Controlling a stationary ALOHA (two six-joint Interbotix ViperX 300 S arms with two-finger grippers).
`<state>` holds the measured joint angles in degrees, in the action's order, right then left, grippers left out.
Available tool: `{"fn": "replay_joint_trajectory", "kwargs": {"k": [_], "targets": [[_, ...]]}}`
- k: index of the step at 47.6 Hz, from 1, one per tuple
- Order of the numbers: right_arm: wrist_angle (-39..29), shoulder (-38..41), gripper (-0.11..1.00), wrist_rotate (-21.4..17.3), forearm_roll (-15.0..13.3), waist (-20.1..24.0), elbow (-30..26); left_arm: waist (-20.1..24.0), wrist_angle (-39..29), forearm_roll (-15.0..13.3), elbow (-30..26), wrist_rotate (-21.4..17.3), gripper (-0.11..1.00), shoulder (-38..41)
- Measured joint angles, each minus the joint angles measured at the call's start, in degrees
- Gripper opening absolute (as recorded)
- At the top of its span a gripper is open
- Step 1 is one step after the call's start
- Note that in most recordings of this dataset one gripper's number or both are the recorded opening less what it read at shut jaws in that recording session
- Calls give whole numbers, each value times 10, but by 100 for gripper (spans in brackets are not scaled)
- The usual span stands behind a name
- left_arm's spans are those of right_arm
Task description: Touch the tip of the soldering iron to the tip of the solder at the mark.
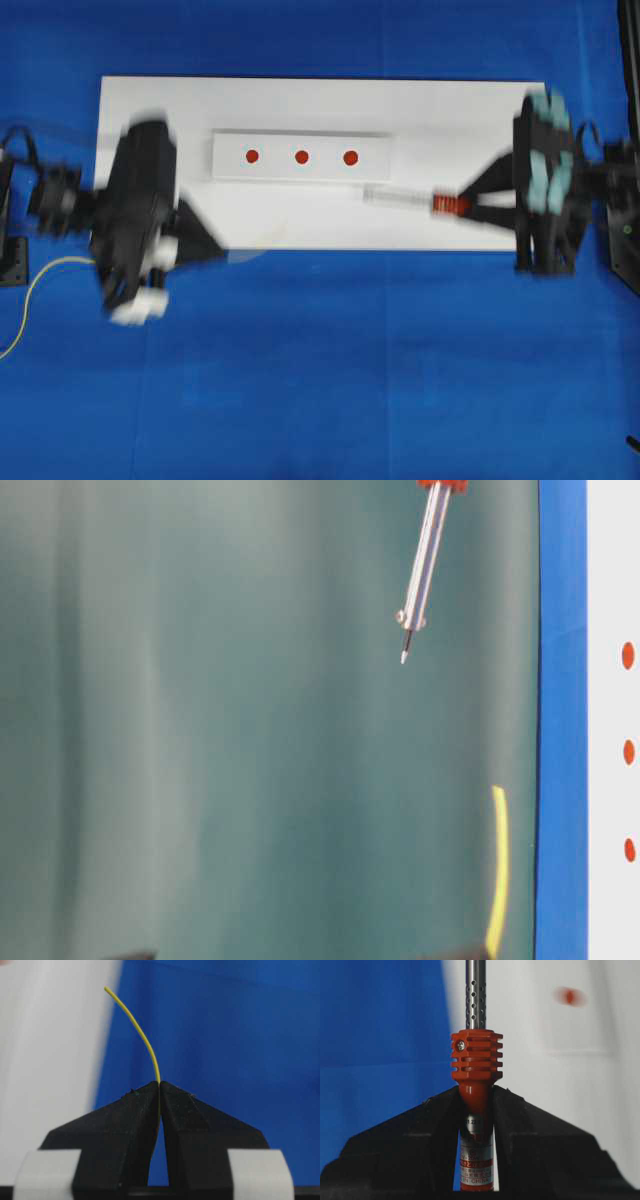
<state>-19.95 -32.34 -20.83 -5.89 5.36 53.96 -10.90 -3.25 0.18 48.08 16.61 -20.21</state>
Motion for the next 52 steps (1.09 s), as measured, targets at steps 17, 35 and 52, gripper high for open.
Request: {"fn": "replay_joint_trajectory", "kwargs": {"k": [17, 35, 52], "targets": [[124, 119, 6, -46, 4, 134, 2, -134, 146, 0, 58, 7, 2, 54], [294, 315, 6, -67, 14, 191, -3, -184, 240, 0, 62, 1, 2, 197], [323, 367, 6, -67, 52, 195, -11, -184, 267, 0, 54, -4, 2, 248]]}}
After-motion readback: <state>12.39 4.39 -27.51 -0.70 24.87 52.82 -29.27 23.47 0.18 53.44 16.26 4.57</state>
